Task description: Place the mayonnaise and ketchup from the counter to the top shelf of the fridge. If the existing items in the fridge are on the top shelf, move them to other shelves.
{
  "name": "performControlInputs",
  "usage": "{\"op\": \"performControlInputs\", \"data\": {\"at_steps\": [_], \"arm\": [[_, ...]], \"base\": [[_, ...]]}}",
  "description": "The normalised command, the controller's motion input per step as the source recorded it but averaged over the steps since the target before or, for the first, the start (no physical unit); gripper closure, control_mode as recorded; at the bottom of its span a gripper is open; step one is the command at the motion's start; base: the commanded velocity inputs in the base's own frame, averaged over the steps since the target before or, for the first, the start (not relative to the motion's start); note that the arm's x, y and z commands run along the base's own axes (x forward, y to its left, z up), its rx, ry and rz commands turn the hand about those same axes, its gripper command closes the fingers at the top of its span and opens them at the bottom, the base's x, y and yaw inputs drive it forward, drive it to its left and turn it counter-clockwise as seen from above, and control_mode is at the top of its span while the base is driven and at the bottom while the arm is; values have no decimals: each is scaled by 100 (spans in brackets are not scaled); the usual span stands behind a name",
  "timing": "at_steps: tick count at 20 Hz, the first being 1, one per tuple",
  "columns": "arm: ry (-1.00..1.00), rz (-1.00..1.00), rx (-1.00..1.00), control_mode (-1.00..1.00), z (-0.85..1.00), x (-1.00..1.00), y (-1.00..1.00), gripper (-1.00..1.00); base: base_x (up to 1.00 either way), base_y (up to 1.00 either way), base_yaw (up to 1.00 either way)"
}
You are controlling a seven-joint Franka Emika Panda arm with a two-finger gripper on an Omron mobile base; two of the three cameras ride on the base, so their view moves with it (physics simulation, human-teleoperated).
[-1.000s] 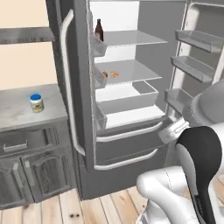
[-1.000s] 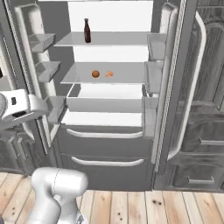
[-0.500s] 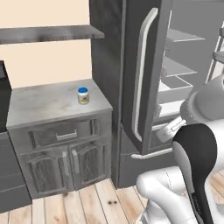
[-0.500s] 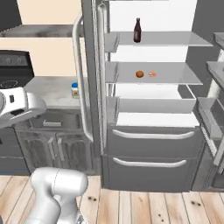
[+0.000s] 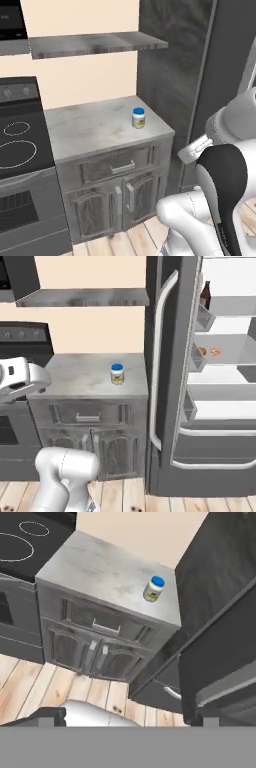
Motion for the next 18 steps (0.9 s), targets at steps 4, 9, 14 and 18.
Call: {"op": "performControlInputs", "data": {"at_steps": [4, 9, 14, 18], "arm": [[0, 0, 0, 100, 0, 0, 0, -100], [0, 0, 0, 100, 0, 0, 0, -100], [0, -6, 1, -100, -5, 25, 1, -100], [0, -27, 13, -100, -34, 95, 7, -100]], "base": [[100, 41, -7], [78, 0, 0], [34, 0, -2], [0, 0, 0]]}}
